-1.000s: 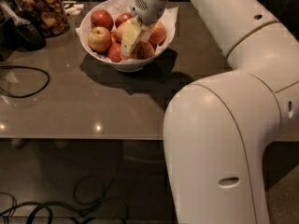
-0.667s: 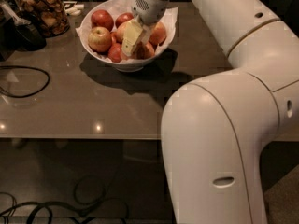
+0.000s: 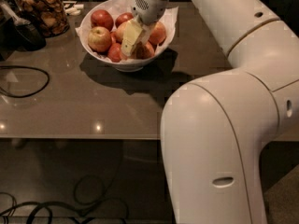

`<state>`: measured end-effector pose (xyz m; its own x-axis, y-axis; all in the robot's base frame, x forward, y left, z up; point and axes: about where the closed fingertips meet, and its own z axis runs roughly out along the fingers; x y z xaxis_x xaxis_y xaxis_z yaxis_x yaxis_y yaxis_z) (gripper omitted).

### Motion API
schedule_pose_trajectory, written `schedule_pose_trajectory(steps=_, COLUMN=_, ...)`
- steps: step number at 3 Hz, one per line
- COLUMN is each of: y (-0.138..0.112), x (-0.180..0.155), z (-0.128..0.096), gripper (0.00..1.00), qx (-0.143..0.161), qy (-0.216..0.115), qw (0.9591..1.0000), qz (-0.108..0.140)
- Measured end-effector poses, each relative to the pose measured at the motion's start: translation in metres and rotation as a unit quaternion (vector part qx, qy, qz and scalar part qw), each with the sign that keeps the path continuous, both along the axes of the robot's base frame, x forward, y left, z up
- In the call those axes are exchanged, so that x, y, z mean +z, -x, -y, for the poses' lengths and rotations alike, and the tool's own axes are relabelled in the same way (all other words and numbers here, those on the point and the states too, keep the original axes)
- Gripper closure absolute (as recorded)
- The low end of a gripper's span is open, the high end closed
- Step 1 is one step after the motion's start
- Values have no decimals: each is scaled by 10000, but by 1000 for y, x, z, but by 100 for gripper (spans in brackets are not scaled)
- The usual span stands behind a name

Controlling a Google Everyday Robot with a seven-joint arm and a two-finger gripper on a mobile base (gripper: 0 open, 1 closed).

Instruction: Pick apple from white bowl

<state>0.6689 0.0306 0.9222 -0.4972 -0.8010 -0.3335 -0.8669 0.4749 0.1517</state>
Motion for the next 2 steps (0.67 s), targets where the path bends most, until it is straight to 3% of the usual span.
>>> schedule_pose_trajectory(steps=2, y=-1, x=22, z=-8, gripper=100, qx=65, qy=-165, qw=9986, qz=505)
